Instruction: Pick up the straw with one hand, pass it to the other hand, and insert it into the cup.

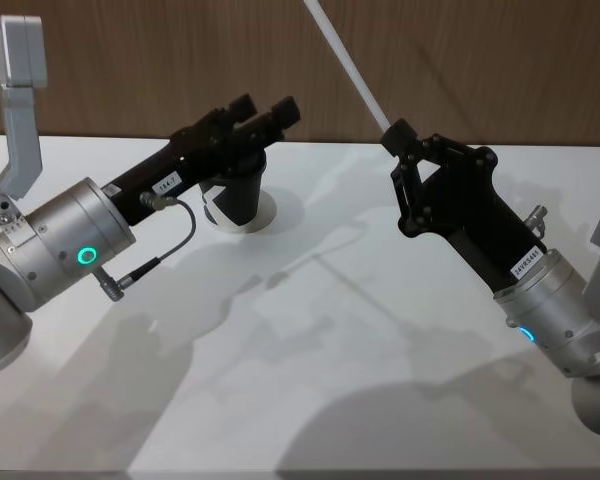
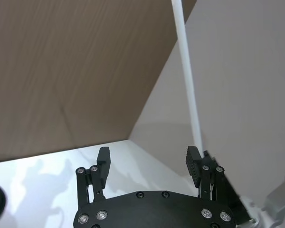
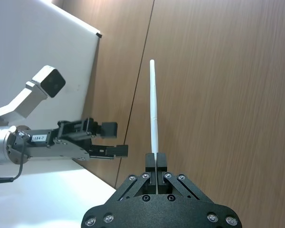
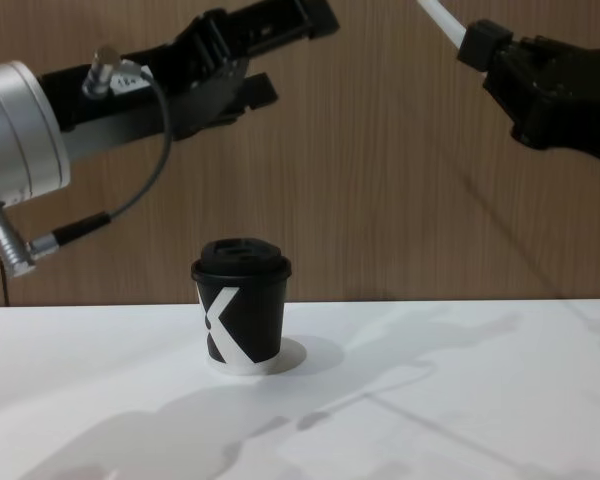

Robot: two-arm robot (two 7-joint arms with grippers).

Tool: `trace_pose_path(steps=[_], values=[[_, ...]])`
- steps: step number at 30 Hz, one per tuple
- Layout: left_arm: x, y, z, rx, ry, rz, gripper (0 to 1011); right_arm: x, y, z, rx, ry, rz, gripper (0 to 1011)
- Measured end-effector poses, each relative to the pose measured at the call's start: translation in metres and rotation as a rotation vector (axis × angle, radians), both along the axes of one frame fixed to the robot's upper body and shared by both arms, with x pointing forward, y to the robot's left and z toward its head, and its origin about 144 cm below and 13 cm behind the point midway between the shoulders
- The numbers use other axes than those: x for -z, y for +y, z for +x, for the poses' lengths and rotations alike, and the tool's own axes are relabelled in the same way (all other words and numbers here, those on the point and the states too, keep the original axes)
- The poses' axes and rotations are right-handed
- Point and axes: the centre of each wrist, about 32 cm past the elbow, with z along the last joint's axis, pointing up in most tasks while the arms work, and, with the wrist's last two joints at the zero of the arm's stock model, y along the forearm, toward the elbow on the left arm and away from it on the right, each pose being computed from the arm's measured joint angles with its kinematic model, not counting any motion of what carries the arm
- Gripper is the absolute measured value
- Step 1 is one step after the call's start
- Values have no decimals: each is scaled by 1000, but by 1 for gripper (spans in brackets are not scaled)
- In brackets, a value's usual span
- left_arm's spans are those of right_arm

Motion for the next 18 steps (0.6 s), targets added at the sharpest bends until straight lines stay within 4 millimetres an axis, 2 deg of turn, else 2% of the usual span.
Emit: trace_pose_path(steps=[18], values=[[-3,-12,1,132,68,-157,1002,0,0,0,0,0,0,22]])
